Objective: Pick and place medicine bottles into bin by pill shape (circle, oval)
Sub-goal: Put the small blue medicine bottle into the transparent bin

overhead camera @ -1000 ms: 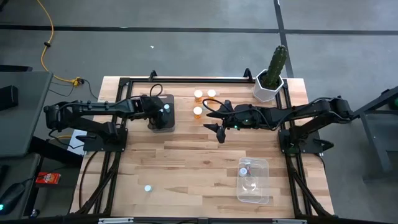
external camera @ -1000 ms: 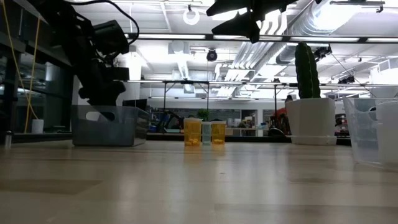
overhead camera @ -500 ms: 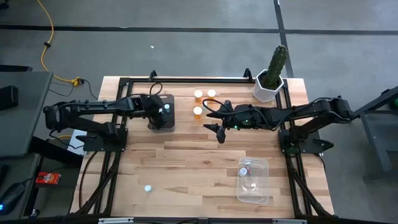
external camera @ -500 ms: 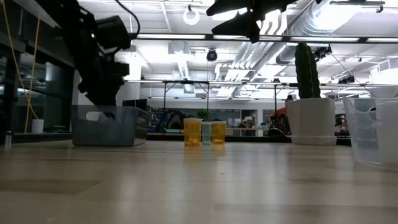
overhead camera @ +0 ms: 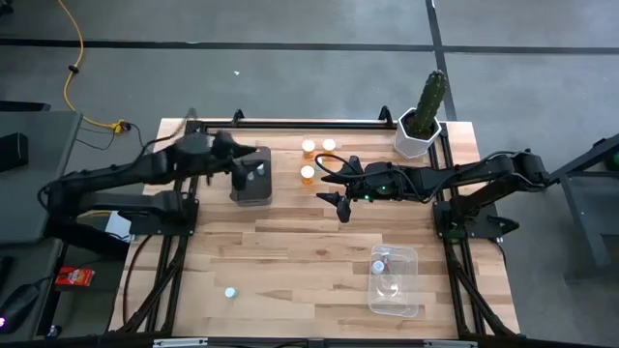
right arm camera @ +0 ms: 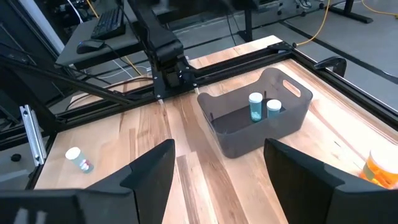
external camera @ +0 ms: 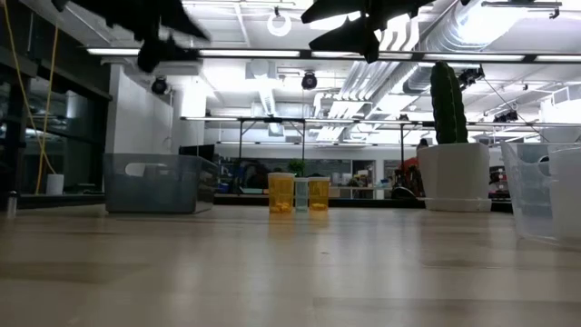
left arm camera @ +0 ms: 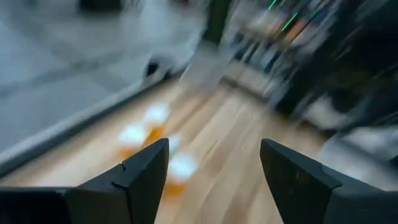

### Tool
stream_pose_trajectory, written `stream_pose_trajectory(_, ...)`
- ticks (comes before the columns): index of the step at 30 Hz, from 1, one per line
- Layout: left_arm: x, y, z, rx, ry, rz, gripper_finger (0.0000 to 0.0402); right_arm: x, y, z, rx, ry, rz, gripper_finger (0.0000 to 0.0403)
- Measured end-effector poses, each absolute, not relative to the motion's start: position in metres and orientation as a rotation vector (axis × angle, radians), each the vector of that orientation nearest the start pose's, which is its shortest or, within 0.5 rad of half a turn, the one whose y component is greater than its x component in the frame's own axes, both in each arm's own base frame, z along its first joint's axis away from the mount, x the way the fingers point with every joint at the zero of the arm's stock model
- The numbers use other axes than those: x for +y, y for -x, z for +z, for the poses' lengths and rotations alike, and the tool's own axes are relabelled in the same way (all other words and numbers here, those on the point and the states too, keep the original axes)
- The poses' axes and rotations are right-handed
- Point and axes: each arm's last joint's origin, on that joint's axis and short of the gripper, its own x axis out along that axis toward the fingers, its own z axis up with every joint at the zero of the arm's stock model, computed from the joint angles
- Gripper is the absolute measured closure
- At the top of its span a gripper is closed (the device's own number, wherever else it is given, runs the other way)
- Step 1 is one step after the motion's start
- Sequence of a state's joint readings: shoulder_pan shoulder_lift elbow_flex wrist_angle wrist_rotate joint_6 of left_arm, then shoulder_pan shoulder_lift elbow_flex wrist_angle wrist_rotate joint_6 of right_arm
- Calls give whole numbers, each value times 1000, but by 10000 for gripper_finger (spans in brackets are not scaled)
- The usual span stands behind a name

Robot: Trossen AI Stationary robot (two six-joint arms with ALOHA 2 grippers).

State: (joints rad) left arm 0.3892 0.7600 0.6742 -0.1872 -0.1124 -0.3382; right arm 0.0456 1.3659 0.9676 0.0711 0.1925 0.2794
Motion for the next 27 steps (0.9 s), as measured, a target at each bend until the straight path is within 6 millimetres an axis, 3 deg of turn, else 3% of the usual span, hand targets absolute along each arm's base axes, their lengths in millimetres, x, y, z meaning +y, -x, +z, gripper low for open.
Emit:
stream_pose_trajectory(3,55,-153,304,-13,343,475,160,8,-306,291,302,-238,-190,163)
stream_pose_trajectory(6,44,-151,296,-106,340,416,160,9,-307,292,294,-239,-188,163)
stream_pose_trajectory(13,25,-156,269,-82,323,335,161,8,-307,293,287,-240,-188,163)
stream_pose_trajectory(22,23,-156,273,-106,210,339,161,8,-307,293,283,-252,-189,163)
stream_pose_trajectory(27,23,-156,273,-105,211,339,161,-3,-307,294,223,-474,-347,163)
